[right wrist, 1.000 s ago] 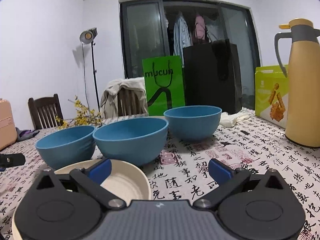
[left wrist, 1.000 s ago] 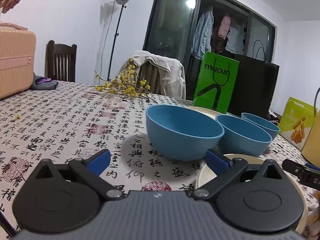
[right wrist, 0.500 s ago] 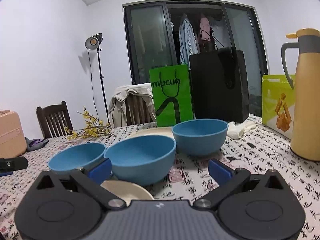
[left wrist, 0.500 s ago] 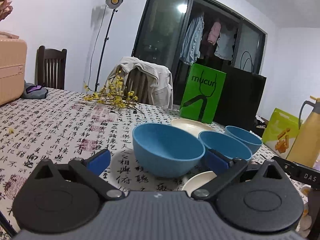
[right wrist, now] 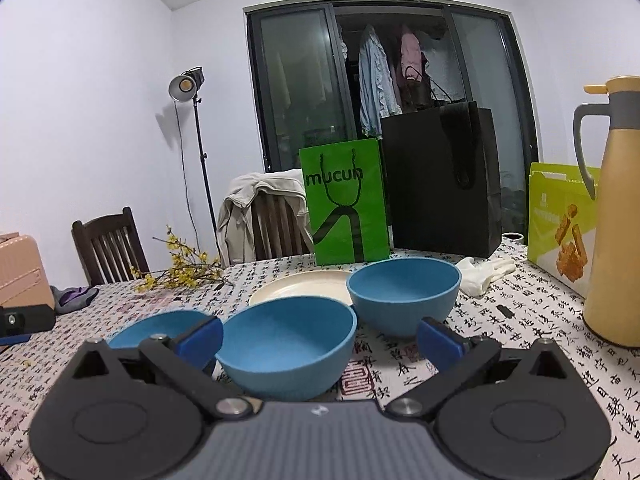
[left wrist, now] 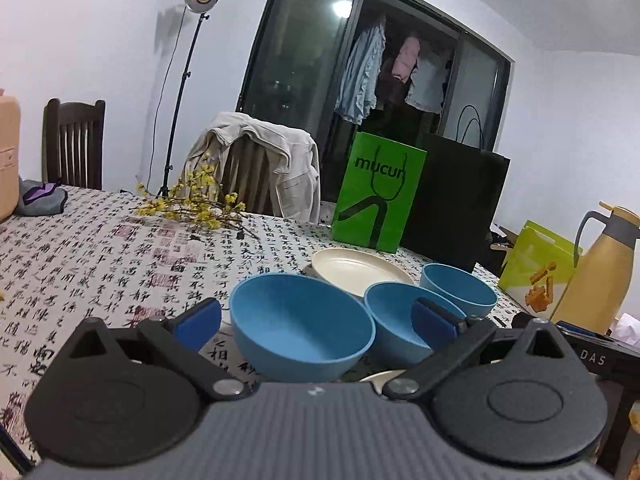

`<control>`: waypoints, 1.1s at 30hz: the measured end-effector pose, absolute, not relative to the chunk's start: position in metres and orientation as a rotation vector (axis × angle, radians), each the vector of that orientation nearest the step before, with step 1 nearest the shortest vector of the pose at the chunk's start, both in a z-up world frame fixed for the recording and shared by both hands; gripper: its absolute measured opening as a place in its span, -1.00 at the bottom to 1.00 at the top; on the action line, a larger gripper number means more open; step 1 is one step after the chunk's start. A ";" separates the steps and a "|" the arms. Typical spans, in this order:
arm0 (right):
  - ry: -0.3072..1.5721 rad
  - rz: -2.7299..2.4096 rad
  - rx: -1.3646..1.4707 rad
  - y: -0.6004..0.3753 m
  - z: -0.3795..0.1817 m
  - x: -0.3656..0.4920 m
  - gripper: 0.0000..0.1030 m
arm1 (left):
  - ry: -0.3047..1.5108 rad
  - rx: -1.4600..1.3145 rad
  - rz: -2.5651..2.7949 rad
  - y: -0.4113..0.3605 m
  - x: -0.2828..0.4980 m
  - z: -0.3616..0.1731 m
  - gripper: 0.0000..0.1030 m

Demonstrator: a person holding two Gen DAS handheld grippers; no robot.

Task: Organize plates and bowls
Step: 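Move both grippers back past the bowls toward the lone cream plate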

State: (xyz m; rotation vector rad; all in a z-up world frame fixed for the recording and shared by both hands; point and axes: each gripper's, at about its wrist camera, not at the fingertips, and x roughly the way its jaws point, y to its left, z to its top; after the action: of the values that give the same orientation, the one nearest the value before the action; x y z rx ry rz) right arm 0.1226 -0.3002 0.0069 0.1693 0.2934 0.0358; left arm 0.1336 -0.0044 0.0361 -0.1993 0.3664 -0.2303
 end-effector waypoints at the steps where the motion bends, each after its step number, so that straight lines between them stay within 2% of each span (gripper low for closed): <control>1: 0.295 0.034 0.173 -0.301 0.008 0.124 1.00 | 0.366 -0.193 -0.232 -0.006 0.135 0.038 1.00; 33: 0.366 0.003 0.197 -0.307 0.043 0.158 1.00 | 0.376 -0.183 -0.264 -0.026 0.161 0.080 1.00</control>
State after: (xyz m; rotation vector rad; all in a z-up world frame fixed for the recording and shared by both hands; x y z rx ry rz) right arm 0.1584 -0.3074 0.0427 0.1971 0.3656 0.0027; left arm 0.1615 -0.0256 0.0797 -0.1833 0.3757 -0.2637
